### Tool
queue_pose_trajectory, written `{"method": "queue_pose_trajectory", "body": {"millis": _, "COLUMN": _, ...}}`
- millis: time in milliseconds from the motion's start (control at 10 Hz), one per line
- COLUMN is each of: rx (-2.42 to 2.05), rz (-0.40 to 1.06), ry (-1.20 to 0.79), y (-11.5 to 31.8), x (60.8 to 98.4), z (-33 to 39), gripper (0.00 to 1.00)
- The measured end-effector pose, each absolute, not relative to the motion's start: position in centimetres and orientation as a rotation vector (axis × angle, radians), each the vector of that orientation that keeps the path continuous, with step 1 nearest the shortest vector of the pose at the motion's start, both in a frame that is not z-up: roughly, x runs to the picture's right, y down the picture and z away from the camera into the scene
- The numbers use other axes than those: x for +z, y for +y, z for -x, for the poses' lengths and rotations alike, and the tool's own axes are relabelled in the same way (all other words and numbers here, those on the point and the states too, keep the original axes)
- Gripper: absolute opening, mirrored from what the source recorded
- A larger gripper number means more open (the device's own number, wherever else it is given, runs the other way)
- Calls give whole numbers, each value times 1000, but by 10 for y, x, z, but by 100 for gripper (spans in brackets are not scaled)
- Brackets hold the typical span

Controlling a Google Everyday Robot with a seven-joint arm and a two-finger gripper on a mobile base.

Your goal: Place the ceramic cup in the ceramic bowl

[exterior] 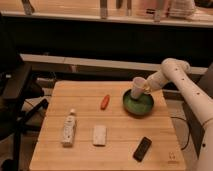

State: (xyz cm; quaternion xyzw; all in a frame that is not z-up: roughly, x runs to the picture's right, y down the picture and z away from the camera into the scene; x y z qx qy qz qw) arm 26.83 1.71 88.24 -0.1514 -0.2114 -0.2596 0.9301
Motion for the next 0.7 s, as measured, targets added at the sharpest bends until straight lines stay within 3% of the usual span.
{"method": "queue_pose_trajectory", "body": {"millis": 700, "rx": -533, "rz": 304, "ry": -435, "y": 15, "x": 885, "z": -269, "gripper": 16}}
